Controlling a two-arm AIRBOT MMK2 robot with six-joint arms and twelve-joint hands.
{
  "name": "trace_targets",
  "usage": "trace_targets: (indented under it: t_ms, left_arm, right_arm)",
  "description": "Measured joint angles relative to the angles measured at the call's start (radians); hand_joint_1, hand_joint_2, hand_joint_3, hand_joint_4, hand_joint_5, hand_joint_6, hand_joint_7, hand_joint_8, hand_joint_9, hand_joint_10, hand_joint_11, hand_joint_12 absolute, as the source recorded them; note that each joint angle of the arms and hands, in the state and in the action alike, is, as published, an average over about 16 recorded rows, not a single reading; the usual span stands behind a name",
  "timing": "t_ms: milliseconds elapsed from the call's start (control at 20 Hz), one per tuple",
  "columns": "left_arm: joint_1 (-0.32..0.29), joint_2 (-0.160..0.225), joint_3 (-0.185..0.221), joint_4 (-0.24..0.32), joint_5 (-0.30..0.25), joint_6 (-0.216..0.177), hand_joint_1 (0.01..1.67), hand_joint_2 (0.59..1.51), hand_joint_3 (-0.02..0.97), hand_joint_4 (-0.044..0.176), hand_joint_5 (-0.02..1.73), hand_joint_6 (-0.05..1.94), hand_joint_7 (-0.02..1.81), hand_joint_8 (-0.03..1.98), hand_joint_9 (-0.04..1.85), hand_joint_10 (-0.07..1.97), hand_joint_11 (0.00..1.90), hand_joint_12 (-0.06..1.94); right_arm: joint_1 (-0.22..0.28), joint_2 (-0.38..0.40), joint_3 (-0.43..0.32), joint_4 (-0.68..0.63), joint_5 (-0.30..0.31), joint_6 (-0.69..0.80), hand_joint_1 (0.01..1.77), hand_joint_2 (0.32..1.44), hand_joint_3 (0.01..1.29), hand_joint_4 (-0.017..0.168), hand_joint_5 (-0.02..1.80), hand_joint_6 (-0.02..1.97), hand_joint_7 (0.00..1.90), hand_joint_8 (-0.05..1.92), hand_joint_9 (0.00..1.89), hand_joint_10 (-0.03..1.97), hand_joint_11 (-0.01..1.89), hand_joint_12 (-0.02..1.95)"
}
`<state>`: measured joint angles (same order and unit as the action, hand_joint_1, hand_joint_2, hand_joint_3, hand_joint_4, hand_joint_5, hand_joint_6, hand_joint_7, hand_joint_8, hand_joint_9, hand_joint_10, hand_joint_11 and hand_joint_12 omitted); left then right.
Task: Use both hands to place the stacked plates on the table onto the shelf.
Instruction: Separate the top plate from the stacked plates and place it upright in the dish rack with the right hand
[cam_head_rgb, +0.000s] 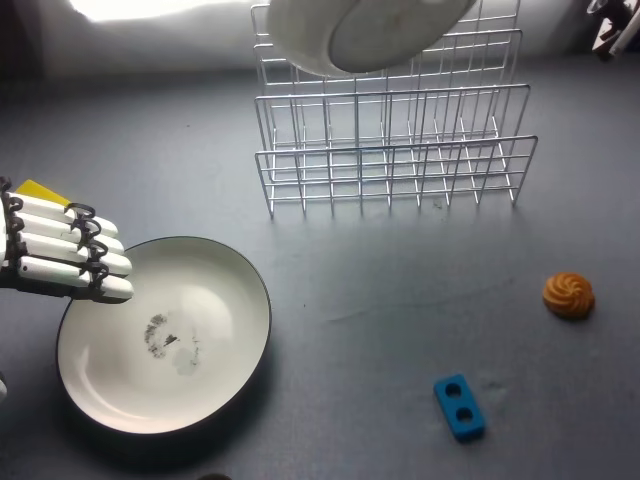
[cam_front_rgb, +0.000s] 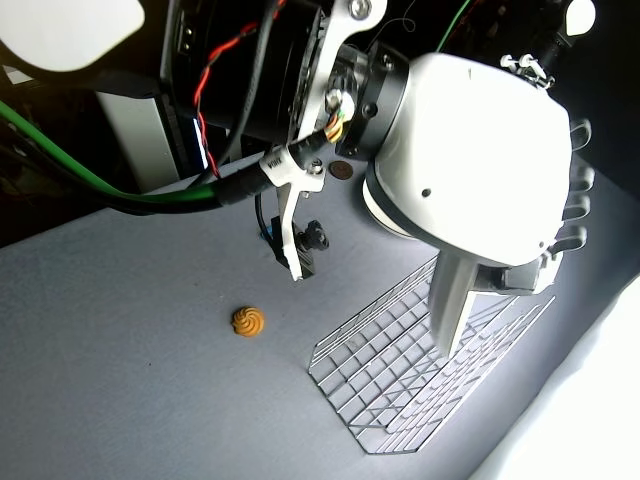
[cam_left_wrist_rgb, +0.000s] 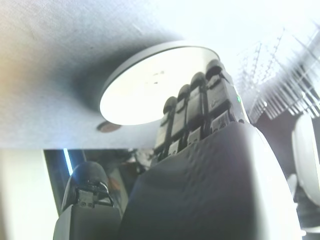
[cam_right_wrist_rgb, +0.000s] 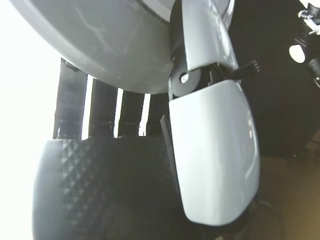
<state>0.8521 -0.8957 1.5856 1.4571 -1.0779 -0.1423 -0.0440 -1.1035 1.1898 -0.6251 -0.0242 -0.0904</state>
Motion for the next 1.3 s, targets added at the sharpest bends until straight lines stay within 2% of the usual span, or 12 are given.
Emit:
trace_targets:
  t_ms: [150, 400, 700, 950, 1300]
  left_arm:
    - [-0.003, 0.002, -0.004, 0.008, 0.009, -0.019, 0.02, 1.143, 0.017, 0.001, 0.02, 0.02, 0.02, -0.01, 0.02, 0.01, 0.02, 0.01]
    - [-0.020, 0.007, -0.015, 0.031, 0.025, -0.041, 0.02, 1.141, 0.017, 0.002, 0.02, 0.02, 0.02, -0.01, 0.02, 0.00, 0.02, 0.01]
    - [-0.064, 0.008, -0.016, 0.054, 0.045, -0.049, 0.02, 1.139, 0.017, 0.001, 0.02, 0.02, 0.02, -0.01, 0.02, 0.01, 0.02, 0.01]
    - [-0.082, 0.002, -0.009, 0.066, 0.058, -0.040, 0.02, 1.139, 0.018, 0.002, 0.02, 0.02, 0.02, -0.01, 0.02, 0.01, 0.02, 0.01]
    - [-0.070, -0.016, 0.011, 0.065, 0.070, -0.029, 0.01, 1.144, 0.018, 0.000, 0.02, 0.01, 0.02, -0.01, 0.02, 0.01, 0.02, 0.01]
  right_arm:
    - [-0.002, -0.009, 0.017, 0.028, -0.030, -0.002, 1.34, 0.98, 0.01, -0.003, 0.96, 0.85, 1.09, 0.75, 1.04, 1.00, 0.86, 1.26]
    - [-0.016, -0.032, 0.058, 0.091, -0.066, -0.002, 1.33, 0.98, 0.01, -0.003, 0.97, 0.84, 1.08, 0.76, 1.07, 0.91, 0.86, 1.23]
    - [-0.041, -0.072, 0.116, 0.172, -0.087, -0.001, 1.33, 0.98, 0.01, -0.003, 0.98, 0.83, 1.08, 0.77, 1.09, 0.82, 0.86, 1.21]
    - [-0.069, -0.103, 0.159, 0.218, -0.084, -0.002, 1.32, 0.98, 0.01, -0.003, 0.98, 0.84, 1.09, 0.78, 1.13, 0.62, 0.86, 1.21]
    - [-0.116, -0.134, 0.214, 0.245, -0.054, -0.001, 1.32, 0.98, 0.01, -0.004, 0.97, 0.86, 1.09, 0.80, 1.14, 0.62, 0.86, 1.23]
